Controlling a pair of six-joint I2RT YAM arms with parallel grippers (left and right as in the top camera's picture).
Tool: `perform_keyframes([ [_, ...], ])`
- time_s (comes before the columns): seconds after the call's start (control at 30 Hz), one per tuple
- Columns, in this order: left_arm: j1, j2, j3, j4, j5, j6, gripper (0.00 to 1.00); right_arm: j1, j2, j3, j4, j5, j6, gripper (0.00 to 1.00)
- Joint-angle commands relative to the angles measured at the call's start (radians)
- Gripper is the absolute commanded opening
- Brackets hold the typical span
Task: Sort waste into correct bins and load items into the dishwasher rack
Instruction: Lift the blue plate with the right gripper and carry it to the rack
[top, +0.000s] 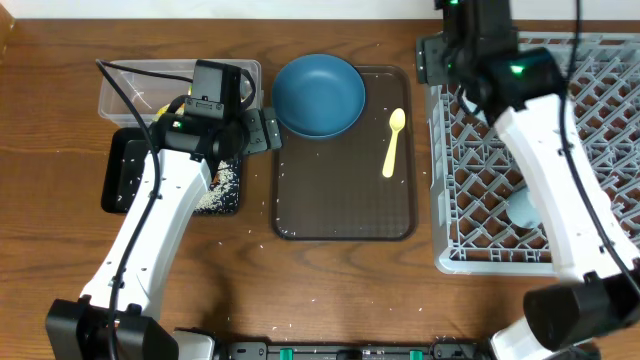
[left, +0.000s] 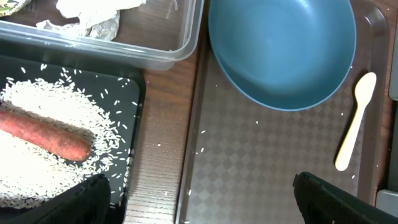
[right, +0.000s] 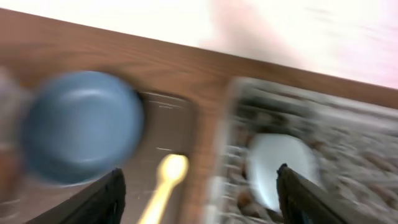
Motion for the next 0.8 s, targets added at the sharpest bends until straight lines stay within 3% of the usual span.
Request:
perform_keyframes([
  [0.0,0.003,0.000,0.016,0.000,-0.006,0.002,0.96,0.008,0.037,-0.002,0.020,-0.288,0.072,0.73],
  [0.27,0.003,0.000,0.016,0.000,-0.006,0.002,0.96,0.087,0.171,-0.002,0.135,-0.165,0.340,0.68],
  [0.43,0.003,0.000,0.016,0.000,-0.006,0.002,0.96,0.121,0.314,-0.002,0.202,-0.065,0.526,0.59],
  [0.57,0.003,0.000,0.016,0.000,-0.006,0.002,0.96,0.127,0.422,-0.002,0.224,-0.063,0.612,0.56],
  [0.77,0.003,0.000,0.016,0.000,-0.006,0.002,0.96,0.127,0.514,-0.002,0.221,-0.063,0.628,0.54],
])
